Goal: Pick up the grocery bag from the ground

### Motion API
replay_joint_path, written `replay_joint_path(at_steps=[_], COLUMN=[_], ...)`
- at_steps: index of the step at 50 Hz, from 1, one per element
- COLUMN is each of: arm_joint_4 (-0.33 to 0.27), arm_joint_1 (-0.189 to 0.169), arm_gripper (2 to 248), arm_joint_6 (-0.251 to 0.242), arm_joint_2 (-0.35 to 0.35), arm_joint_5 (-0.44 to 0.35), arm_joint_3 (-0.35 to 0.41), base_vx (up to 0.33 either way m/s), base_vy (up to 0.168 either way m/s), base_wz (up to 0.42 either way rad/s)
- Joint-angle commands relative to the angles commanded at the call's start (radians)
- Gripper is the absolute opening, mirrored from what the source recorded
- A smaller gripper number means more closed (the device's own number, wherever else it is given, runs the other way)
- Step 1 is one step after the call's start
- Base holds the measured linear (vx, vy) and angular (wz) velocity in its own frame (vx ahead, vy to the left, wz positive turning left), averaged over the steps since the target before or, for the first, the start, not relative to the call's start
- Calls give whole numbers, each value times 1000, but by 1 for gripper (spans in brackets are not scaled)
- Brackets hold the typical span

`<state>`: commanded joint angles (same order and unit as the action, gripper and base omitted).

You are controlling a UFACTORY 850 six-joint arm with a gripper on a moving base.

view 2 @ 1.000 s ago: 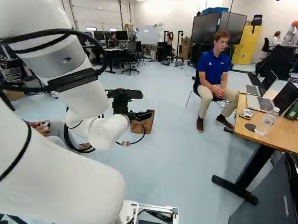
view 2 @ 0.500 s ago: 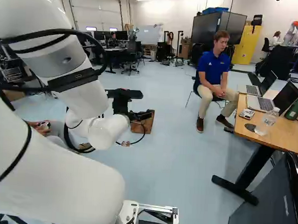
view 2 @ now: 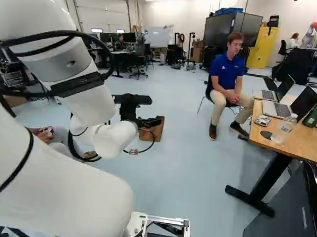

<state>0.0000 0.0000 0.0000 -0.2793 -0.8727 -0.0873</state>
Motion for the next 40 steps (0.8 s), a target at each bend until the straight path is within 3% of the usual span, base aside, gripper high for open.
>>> replay_joint_path(at_steps=[30, 40], arm_joint_4=[0, 0], arm_joint_1=[0, 0], arm_gripper=[247, 247], arm_joint_6=[0, 0], arm_joint_2=[0, 0], arm_joint_5=[0, 0], arm_joint_3=[0, 0], base_vx=[64, 225], base_vy=[20, 86], base_wz=[-14, -27])
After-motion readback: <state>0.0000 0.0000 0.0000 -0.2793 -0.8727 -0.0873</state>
